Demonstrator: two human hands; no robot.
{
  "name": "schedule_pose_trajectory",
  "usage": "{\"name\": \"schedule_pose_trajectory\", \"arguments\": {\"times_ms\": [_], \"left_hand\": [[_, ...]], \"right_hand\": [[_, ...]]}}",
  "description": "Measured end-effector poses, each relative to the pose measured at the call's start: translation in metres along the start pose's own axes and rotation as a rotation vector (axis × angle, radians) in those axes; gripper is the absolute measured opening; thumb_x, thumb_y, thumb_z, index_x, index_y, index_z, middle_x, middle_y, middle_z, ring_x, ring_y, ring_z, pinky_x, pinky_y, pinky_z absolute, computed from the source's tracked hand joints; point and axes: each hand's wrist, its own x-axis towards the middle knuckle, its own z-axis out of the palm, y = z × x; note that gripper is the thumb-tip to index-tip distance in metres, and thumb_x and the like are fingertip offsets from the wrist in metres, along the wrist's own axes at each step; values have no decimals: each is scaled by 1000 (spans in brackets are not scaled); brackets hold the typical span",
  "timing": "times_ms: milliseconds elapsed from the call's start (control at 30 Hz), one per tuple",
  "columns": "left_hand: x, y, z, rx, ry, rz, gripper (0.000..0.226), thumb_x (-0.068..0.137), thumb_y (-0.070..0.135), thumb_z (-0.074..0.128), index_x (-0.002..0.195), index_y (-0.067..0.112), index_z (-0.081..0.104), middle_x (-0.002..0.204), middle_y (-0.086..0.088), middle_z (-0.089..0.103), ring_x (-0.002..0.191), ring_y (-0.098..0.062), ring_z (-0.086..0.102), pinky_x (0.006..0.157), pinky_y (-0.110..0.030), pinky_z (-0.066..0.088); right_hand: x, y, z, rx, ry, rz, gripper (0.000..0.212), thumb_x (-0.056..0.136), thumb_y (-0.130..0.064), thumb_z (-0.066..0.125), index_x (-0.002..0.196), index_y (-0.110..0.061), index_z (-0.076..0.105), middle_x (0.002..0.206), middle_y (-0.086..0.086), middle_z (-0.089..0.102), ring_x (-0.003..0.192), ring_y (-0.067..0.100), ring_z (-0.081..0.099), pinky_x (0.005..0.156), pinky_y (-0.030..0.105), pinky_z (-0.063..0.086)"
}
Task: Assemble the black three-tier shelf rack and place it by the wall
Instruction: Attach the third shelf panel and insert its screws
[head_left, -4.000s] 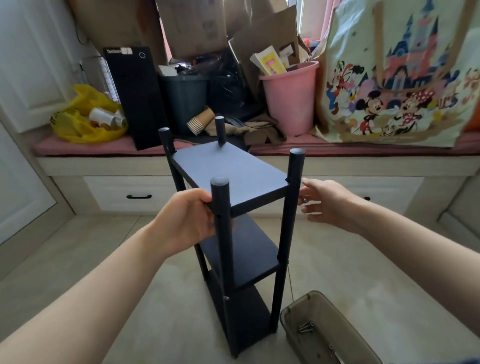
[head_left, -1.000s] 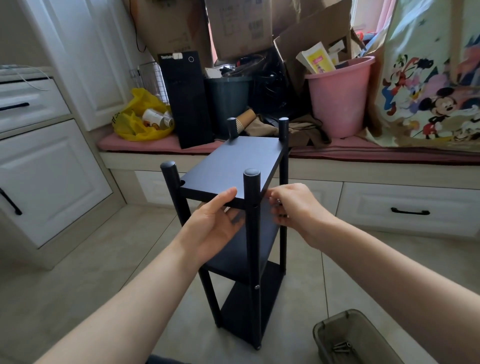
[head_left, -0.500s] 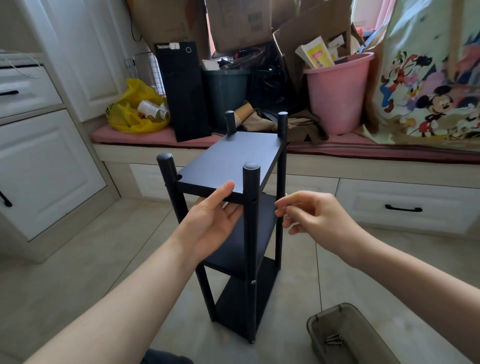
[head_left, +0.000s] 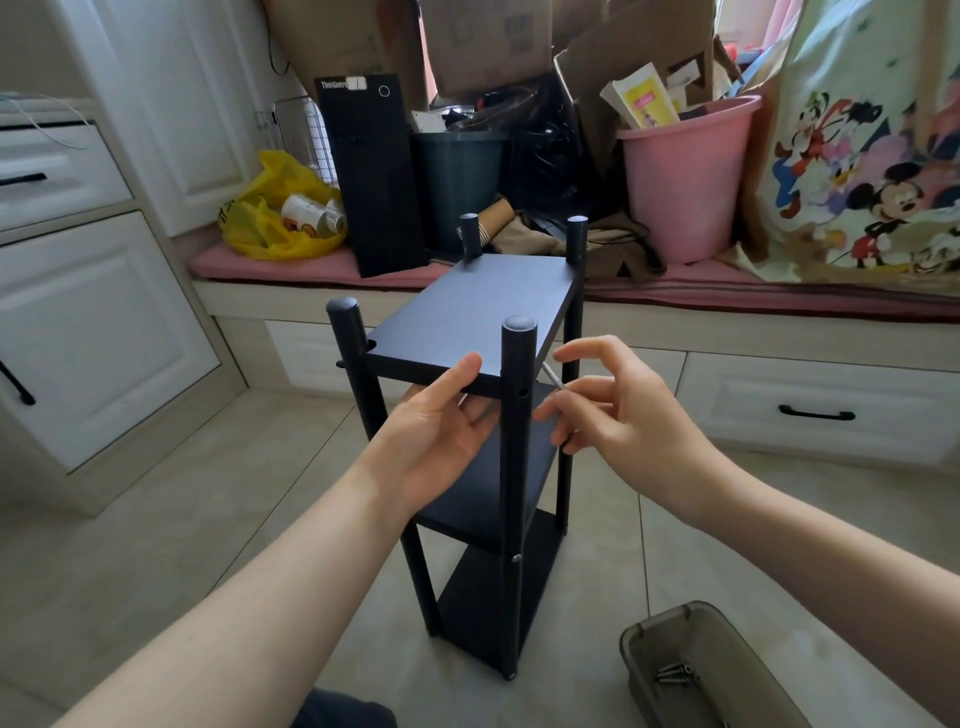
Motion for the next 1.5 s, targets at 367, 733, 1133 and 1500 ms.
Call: {"name": "schedule_pose_trajectory", "arguments": {"times_ms": [367,733,1133,1500], "left_hand": [[3,-2,1,40,12,15,44,93,22,70,129,1,55,124,-19,69,120,-33,65,99,-41,54],[3,-5,0,74,25,61,33,94,23,69,119,4,58,109,-14,73,109,-28,70,91,-36,56],[1,-5,4,98,38,46,16,94,27,68,97,16,79,112,-11,75,108,-25,72,85,-31,57],[2,-3,4,57,39,34,37,90,29,74,120,9,66,123,-14,71,112,-25,70,88,-31,57]], "right_hand": [[-19,-13,8,-182,119,-101,15,99,-13,54,102,-27,55,80,-10,71,69,14,63,66,31,53],[-30,-18,7,-235,-9,-143,18,98,-8,55,94,-25,50,83,-15,72,69,30,59,71,44,50],[-21,-14,14,-327,141,-153,10,88,-19,74,88,-19,64,76,-13,66,79,6,61,68,11,44],[-11,-17,20,-168,194,-114,11,85,-13,77,81,-17,68,75,-9,72,75,7,66,67,16,47]]}}
